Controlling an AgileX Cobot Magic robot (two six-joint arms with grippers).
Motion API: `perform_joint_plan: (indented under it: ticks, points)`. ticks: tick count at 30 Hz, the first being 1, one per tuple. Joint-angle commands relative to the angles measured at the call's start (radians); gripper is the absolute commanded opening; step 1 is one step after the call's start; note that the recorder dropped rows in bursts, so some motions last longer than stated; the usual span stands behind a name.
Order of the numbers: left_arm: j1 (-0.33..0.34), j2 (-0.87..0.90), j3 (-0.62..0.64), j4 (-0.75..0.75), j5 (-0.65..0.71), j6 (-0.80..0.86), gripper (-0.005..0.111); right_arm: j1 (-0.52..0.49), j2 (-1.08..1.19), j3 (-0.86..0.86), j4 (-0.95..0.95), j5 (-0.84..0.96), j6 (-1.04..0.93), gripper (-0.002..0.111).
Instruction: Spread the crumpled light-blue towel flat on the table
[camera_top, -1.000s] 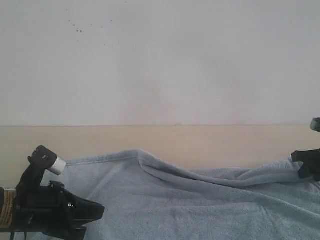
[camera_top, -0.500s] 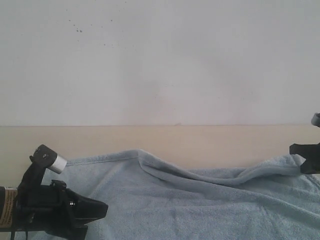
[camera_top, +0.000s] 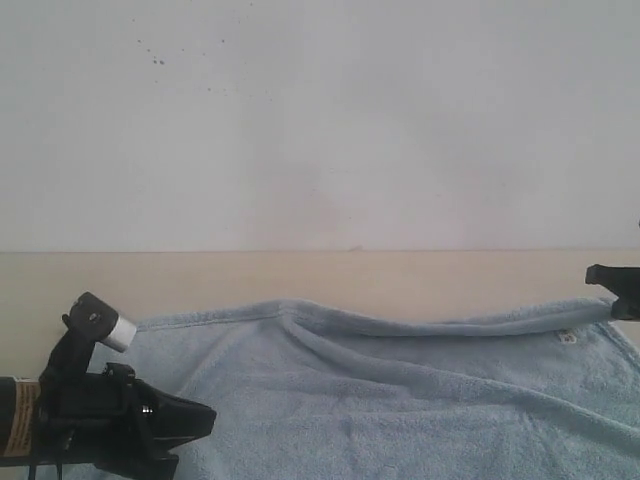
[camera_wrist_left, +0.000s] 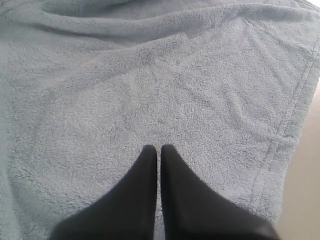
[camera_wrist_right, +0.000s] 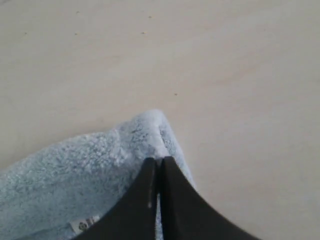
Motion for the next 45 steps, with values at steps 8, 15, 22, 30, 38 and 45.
perform_joint_plan:
  ticks: [8,15,22,30,38,45]
  points:
    - [0.0,0.063,-0.015,-0.013,-0.004,0.009,0.004,-0.002,0.019,-0.12,0.06,0.029,-0.019,0.005]
    - [0.0,0.063,-0.014,0.002,-0.032,0.009,0.004,-0.002,0.051,-0.145,0.06,-0.075,-0.021,0.051]
    - [0.0,0.063,-0.014,0.002,-0.035,0.009,0.004,0.0,0.007,-0.158,0.149,0.147,-0.017,0.046]
    - [0.0,0.059,-0.021,0.002,-0.117,0.009,0.004,0.046,0.033,-0.176,0.04,0.454,-0.05,0.0]
    - [0.0,0.051,-0.024,0.006,-0.14,0.009,0.004,0.157,0.103,-0.176,0.042,0.346,-0.047,0.0]
    - [0.0,0.051,-0.026,0.004,-0.14,0.009,0.004,0.262,0.113,-0.176,0.042,0.079,-0.097,0.0]
